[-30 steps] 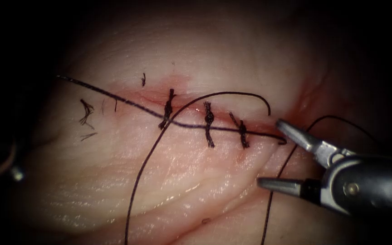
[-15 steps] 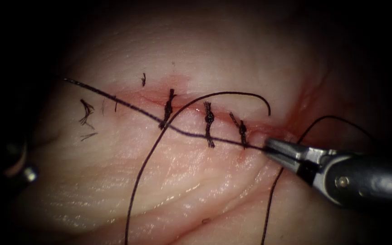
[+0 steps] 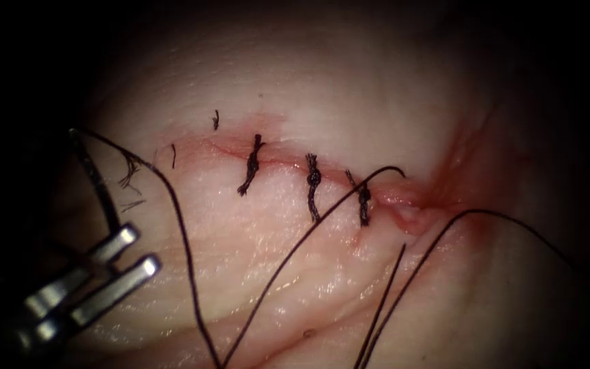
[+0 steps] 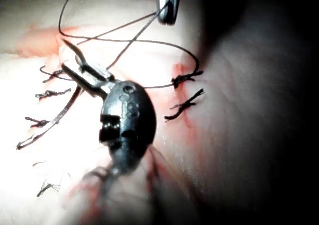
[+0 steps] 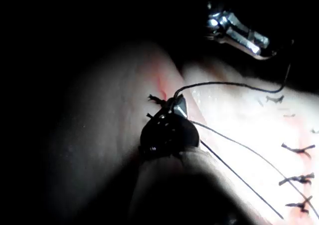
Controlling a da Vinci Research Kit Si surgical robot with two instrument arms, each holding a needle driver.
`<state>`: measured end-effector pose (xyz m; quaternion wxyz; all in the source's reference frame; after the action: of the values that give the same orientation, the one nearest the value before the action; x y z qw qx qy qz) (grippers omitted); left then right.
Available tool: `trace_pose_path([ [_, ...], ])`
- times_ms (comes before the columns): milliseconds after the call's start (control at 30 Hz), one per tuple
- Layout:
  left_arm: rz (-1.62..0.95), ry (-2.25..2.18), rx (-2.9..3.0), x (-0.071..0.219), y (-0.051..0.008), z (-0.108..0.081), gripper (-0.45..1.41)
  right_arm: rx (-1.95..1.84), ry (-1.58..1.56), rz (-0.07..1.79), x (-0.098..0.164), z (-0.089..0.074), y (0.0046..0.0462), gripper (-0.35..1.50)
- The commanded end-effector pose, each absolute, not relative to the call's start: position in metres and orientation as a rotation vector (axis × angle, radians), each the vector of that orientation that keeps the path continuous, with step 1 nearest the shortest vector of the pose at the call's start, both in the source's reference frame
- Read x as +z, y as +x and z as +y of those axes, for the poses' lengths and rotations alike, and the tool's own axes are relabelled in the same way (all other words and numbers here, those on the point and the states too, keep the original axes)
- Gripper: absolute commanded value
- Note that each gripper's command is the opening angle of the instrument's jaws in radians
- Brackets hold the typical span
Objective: Wound Closure
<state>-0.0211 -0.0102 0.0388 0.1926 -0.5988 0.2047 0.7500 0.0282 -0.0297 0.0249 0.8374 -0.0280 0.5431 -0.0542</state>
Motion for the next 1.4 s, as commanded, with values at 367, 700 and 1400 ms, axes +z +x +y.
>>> trace_pose_path([
  [367, 0.658, -1.564, 2.149, 0.04, -0.0186, -0.009, -0.45, 0.003, -0.192, 1.175, 0.024, -0.024, 0.0238, 1.08],
  [700, 0.81, -1.408, 2.212, 0.042, -0.0149, -0.008, -0.45, -0.004, -0.284, 1.128, 0.025, -0.02, 0.0193, 1.08],
  [1400, 0.889, -1.312, 2.257, 0.042, -0.0136, -0.008, -0.45, -0.066, -0.275, 1.0, 0.038, -0.018, 0.0195, 1.2],
])
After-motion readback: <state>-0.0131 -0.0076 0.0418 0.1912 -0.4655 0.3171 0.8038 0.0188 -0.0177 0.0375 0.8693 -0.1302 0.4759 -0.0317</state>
